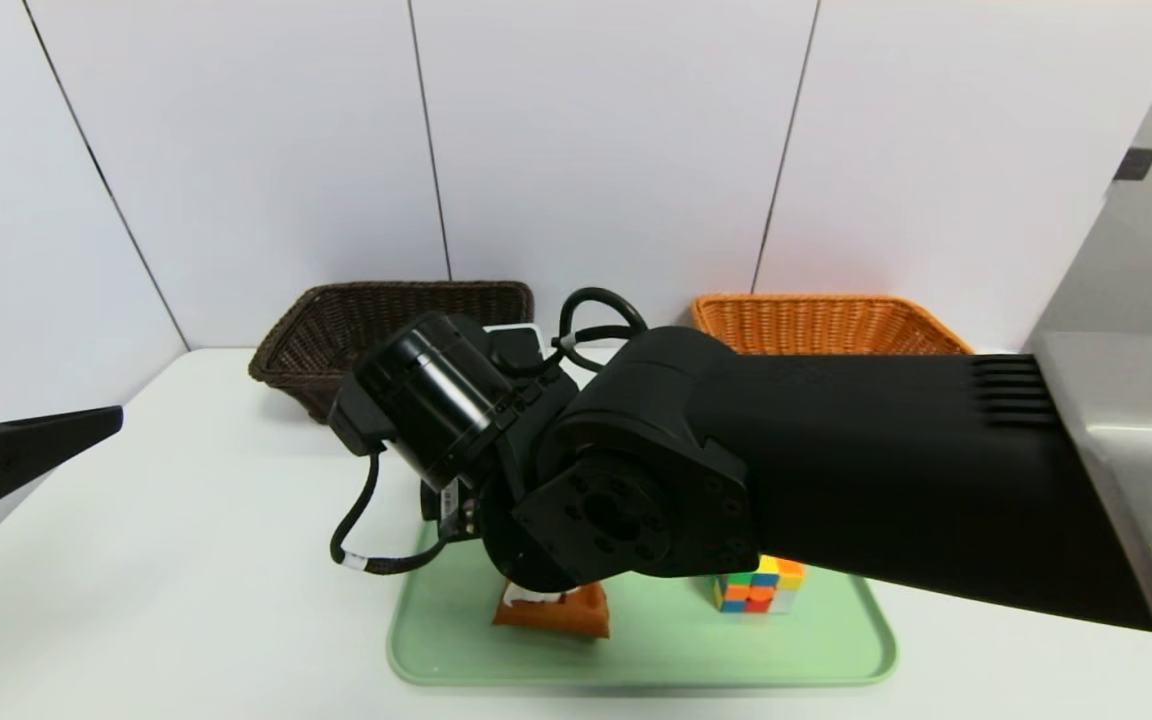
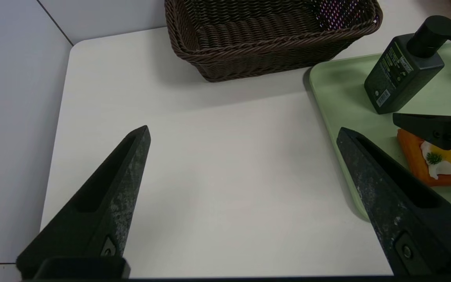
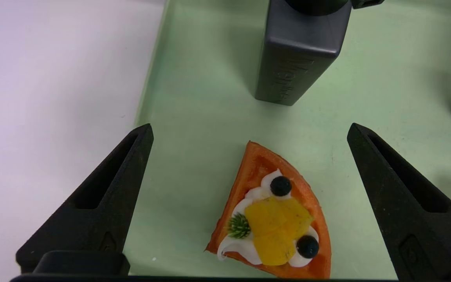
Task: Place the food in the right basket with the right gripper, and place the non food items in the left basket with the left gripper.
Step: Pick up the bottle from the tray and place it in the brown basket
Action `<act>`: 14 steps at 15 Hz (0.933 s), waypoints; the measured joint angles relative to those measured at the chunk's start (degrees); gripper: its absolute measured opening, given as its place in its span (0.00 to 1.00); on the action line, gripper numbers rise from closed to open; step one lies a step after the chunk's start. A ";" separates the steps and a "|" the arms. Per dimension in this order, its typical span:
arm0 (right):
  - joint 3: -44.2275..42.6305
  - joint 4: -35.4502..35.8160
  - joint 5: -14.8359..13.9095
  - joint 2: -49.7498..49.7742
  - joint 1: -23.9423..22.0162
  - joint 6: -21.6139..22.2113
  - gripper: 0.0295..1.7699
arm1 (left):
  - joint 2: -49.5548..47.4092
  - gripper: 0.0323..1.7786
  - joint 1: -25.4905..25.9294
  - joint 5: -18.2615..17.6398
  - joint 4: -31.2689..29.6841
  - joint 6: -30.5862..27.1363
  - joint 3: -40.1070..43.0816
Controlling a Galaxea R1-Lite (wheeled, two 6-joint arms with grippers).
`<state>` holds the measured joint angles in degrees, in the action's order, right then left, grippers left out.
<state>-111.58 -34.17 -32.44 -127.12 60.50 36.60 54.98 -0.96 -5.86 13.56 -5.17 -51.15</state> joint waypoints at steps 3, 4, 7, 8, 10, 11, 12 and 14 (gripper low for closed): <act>-0.05 0.02 -0.79 -0.96 -0.50 -0.88 0.97 | 0.28 0.95 0.00 -0.04 -0.06 0.00 0.09; -0.05 0.05 -1.13 -1.27 -0.72 -1.18 0.97 | 0.30 0.95 0.00 -0.06 -0.09 0.02 0.09; -0.13 2.50 -1.77 -2.34 -0.98 -2.34 0.97 | 0.39 0.95 0.00 -0.09 -0.09 0.00 0.17; -0.13 3.35 -2.39 -2.71 -1.07 -2.93 0.97 | 0.39 0.95 0.00 -0.11 -0.09 0.00 0.17; -0.13 5.05 -3.22 -3.50 -1.44 -4.00 0.97 | 0.41 0.95 0.00 -0.13 -0.09 0.00 0.17; -0.13 5.16 -3.30 -3.75 -1.61 -4.41 0.97 | 0.41 0.95 0.00 -0.09 -0.11 0.05 0.20; -0.13 5.21 -3.69 -3.91 -1.94 -4.96 0.97 | 0.41 0.95 0.00 -0.09 -0.09 0.05 0.22; -0.13 5.40 -4.05 -4.24 -2.86 -5.64 0.97 | 0.41 0.95 0.00 -0.11 -0.09 0.02 0.22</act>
<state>-111.71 -28.77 -36.49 -131.37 57.64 30.95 55.39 -0.96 -5.97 13.47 -5.14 -50.93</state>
